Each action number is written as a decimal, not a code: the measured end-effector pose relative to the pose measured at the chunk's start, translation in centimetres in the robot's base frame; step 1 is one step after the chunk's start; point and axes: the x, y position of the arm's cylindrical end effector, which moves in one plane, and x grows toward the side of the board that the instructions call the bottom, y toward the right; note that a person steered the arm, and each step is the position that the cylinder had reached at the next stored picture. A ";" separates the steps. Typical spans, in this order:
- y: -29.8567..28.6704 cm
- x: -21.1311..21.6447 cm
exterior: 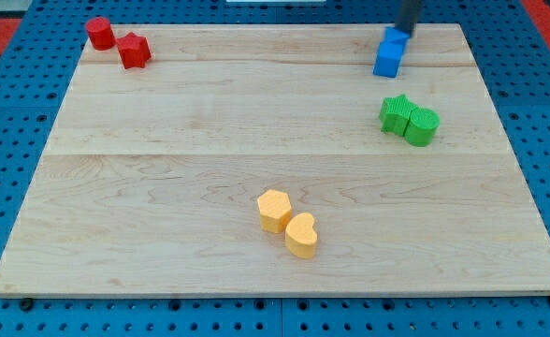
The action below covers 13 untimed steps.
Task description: Move the blue cube towards the bottom left of the board
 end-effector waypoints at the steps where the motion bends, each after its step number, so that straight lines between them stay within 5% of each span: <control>1: -2.2 1.1; 3: 5.8 4.5; 5: -4.2 7.5; 7: -0.8 8.9; 9: -8.6 10.2; 10: -2.7 10.8; 13: -8.4 14.0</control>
